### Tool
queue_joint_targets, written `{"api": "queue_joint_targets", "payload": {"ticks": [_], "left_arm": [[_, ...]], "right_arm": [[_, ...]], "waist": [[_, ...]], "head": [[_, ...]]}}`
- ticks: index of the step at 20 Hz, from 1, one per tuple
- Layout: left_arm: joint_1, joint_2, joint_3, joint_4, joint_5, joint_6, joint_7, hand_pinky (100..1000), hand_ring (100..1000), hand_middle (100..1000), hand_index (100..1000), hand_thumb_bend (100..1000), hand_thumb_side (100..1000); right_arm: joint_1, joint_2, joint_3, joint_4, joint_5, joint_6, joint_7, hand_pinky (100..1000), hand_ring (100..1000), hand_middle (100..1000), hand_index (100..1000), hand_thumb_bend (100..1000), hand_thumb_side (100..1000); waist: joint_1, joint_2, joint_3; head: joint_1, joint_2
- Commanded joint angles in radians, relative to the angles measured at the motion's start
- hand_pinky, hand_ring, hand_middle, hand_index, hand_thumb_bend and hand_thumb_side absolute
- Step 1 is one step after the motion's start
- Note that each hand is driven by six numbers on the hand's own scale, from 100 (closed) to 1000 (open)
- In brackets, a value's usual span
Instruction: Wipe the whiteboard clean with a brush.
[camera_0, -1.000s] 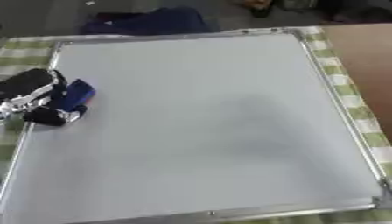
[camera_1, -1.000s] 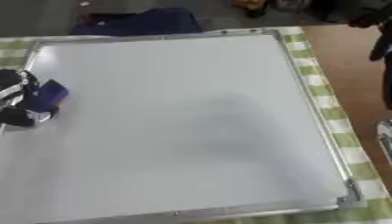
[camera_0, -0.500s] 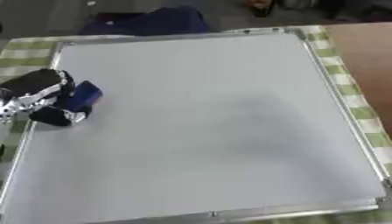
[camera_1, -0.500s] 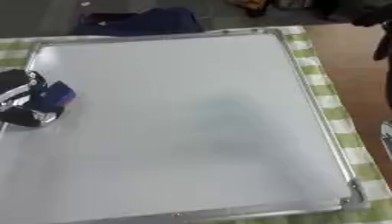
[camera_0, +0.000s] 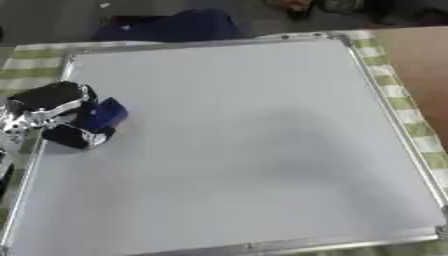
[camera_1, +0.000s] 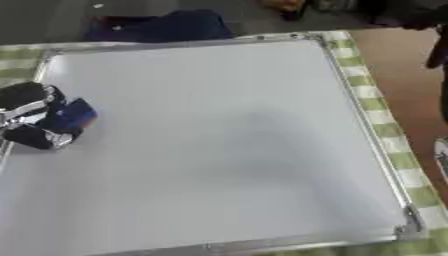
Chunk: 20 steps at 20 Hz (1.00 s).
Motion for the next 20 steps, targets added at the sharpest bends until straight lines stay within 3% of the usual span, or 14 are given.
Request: {"api": "queue_joint_targets", "payload": {"ticks": [1, 12, 20], "left_arm": [[0.011, -0.026, -0.042, -0.021, 0.023, -0.021, -0.019, 650, 502, 281, 149, 185, 467], [0.005, -0.034, -0.07, -0.074, 0.013, -0.031, -0.006, 649, 500, 277, 151, 185, 466], [0.011, -0.026, -0.058, -0.07, -0.041, 0.006, 0.053, 641, 494, 271, 142, 183, 458]], "right_arm": [[-0.004, -0.017, -0.015, -0.014, -0.003, 0.003, -0.001, 730, 583, 467, 264, 184, 957], [-0.005, -0.015, -0.015, -0.014, -0.007, 0.006, -0.002, 730, 582, 464, 263, 185, 957], [-0.002, -0.013, -0.017, -0.014, -0.007, 0.009, -0.001, 730, 581, 462, 264, 185, 957]], "waist": [[-0.005, -0.02, -0.001], [-0.008, -0.021, -0.001], [-0.01, -0.024, 0.004]], "head": [[-0.004, -0.003], [-0.003, -0.009], [-0.007, -0.007]]}}
